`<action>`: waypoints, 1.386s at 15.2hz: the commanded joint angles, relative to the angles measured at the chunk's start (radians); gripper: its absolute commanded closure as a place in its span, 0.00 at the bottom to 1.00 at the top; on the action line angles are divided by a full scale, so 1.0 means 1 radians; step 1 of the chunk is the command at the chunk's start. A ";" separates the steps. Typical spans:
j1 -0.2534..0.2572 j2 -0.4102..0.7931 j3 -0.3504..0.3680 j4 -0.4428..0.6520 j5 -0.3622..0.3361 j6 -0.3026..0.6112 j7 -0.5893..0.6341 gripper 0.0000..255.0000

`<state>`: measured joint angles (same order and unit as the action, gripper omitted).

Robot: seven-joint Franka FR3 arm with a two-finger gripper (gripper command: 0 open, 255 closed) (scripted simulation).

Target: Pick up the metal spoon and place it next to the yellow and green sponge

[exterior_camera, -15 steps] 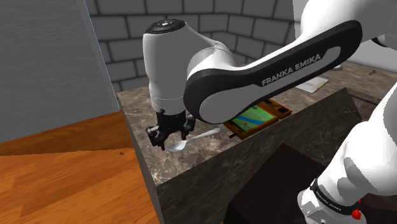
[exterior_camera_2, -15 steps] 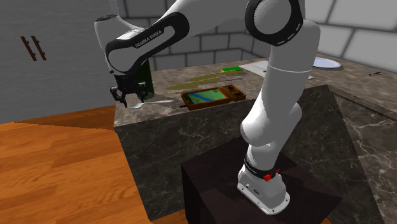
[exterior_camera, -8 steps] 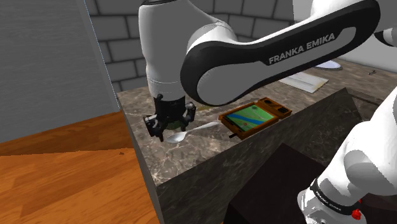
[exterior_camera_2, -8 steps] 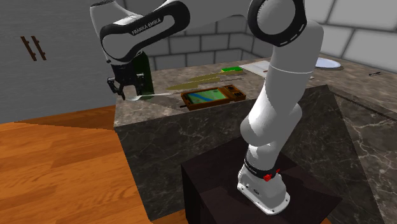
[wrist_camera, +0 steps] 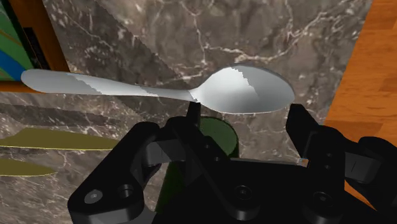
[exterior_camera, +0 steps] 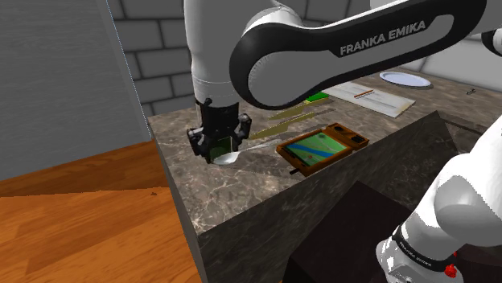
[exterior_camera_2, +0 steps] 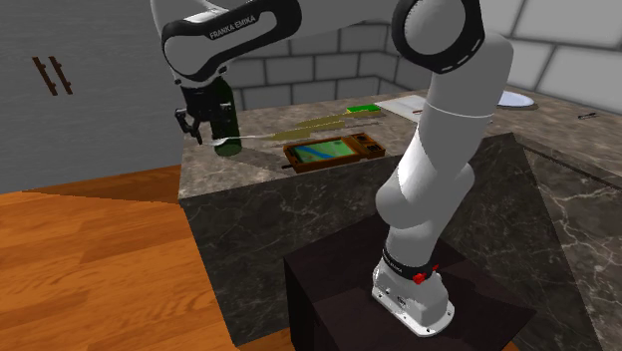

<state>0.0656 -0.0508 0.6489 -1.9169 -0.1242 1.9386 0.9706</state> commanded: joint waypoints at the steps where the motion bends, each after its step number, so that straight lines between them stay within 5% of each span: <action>1: -0.021 -0.019 -0.026 -0.013 0.014 0.005 -0.053 1.00; 11: -0.129 -0.030 -0.161 -0.037 0.032 0.047 -0.299 1.00; 21: -0.232 0.064 -0.273 0.056 0.012 0.060 -0.507 1.00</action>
<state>-0.1563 -0.0026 0.3869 -1.8774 -0.1082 1.9980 0.4848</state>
